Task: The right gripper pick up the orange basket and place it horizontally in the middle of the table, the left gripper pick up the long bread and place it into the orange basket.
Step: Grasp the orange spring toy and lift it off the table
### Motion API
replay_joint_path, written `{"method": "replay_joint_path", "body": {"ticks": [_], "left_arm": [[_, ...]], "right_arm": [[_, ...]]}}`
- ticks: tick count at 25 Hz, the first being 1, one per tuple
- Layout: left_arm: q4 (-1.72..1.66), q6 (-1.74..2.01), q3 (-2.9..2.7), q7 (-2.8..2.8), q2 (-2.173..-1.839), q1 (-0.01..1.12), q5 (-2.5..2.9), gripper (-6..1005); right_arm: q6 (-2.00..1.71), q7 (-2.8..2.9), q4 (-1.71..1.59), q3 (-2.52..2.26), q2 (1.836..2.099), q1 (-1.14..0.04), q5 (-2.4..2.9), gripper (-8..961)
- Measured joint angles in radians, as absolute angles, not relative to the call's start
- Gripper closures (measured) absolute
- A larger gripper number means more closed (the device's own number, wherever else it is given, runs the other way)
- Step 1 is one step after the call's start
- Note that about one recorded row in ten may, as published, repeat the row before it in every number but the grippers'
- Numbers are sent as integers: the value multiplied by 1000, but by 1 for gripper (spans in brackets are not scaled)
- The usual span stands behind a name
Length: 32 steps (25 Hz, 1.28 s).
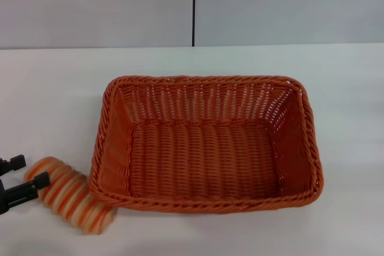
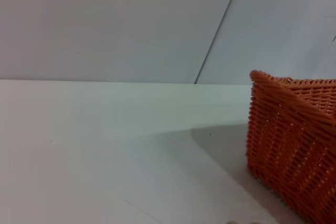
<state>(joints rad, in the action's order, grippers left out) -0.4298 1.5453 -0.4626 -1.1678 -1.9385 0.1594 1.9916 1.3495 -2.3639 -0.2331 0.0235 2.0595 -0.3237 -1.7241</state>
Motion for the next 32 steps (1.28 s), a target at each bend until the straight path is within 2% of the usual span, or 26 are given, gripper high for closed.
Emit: {"method": "replay_joint_path", "body": {"ticks": [24,25,32], "left_arm": [[-430,1533,-462,-1171,-1947,159,2015,221],[-433,1528,-461,-1168,-1950,155,2012,438],[-436,1526,-460,-1168,-1951,153,2010,545]], "right_arm": [[1363,-2348,-227,26,2060,-314,-1733,452],[1363,-2345,-227,26,2060,-312,-1734,452],[1363,-2342,-225,35,2060,-306,-1736,452]]}}
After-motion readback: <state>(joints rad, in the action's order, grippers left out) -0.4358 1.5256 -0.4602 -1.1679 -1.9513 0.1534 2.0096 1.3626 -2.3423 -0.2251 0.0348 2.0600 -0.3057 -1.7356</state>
